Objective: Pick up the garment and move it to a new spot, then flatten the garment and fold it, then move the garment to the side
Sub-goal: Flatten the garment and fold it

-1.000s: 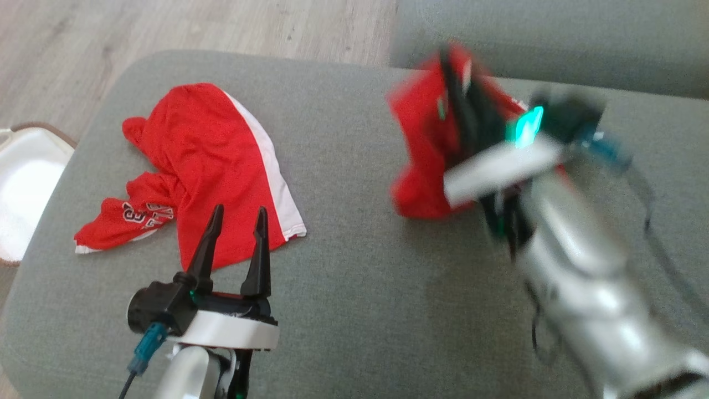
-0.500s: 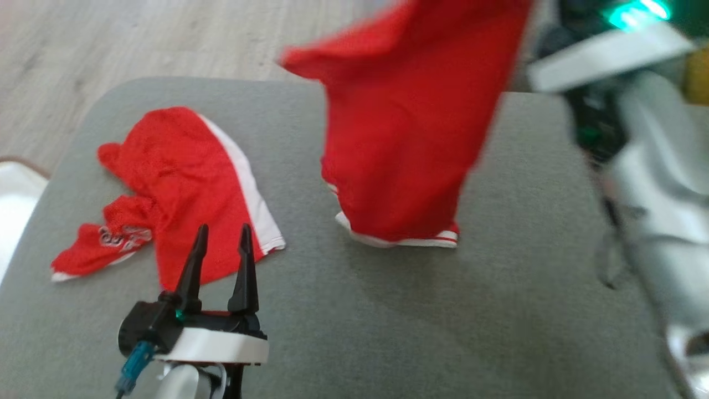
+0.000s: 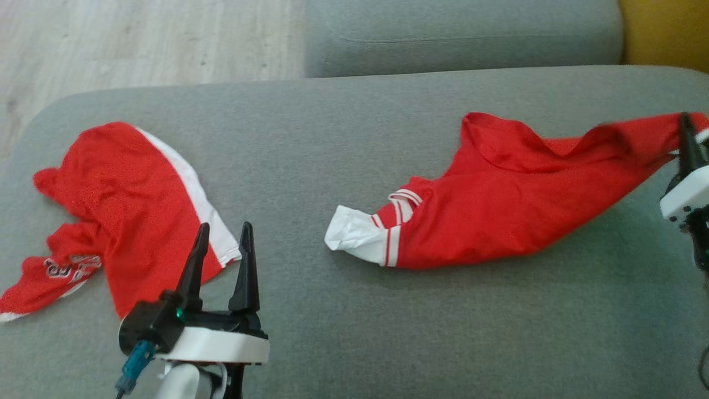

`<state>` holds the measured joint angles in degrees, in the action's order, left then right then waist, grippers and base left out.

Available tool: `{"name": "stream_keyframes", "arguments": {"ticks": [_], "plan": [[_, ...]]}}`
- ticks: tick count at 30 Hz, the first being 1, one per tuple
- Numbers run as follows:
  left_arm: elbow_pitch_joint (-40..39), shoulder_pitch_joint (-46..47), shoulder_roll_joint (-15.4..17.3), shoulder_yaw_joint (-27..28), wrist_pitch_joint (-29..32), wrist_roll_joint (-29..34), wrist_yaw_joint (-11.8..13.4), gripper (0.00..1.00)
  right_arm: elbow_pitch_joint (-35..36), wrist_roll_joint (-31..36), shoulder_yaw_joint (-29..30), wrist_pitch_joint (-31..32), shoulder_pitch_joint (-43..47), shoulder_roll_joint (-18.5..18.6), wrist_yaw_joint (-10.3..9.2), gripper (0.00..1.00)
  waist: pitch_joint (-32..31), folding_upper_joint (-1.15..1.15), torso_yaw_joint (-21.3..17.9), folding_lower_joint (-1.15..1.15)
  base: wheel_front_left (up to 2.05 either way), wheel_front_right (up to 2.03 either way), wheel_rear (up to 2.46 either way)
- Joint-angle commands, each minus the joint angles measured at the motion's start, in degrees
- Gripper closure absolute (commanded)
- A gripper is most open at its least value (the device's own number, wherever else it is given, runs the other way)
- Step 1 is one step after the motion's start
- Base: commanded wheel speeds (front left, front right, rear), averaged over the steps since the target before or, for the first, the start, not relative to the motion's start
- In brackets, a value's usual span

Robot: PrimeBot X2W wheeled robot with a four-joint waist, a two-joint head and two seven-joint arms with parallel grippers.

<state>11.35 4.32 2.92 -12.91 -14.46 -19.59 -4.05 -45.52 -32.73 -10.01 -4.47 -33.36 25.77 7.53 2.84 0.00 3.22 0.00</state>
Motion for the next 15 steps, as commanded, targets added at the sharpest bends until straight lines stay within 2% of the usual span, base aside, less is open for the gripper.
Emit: {"name": "stream_keyframes", "arguments": {"ticks": [1, 5, 8, 10, 15], "plan": [[-1.6, 2.3, 0.0, 2.0, -0.5, 0.3, 0.2, 0.0, 0.9, 1.0, 1.0, -0.1, -1.1, -0.4, -0.04, 0.0, 0.2, 0.0, -1.1, 0.0, 0.0, 0.0, 0.0], [-1.5, 2.4, 0.0, 2.1, -0.5, 0.4, 0.1, 0.0, -0.1, 3.4, 5.2, -1.6, -0.8, -3.5, -0.04, 0.0, 0.0, 0.0, -2.6, 0.0, 0.0, 0.0, 0.0], [-1.6, 2.5, 0.0, 2.3, -0.5, 0.4, 0.1, 0.0, 2.5, 4.1, 7.2, -3.3, -0.4, -6.2, -0.04, 0.0, -0.2, 0.0, -3.4, 0.0, 0.0, 0.0, 0.0], [-1.9, 2.6, 0.0, 2.4, -0.5, 0.5, 0.1, 0.0, 8.0, 4.2, 8.1, -5.3, 0.8, -8.6, -0.04, 0.0, -0.4, 0.0, -3.9, 0.0, 0.0, 0.0, 0.0], [-2.7, 2.7, 0.0, 2.8, -0.5, 0.6, 0.2, 0.0, 19.4, 5.7, 7.9, -6.8, 5.2, -11.8, -0.04, 0.0, -0.7, 0.0, -4.2, 0.0, 0.0, 0.0, 0.0]]}}
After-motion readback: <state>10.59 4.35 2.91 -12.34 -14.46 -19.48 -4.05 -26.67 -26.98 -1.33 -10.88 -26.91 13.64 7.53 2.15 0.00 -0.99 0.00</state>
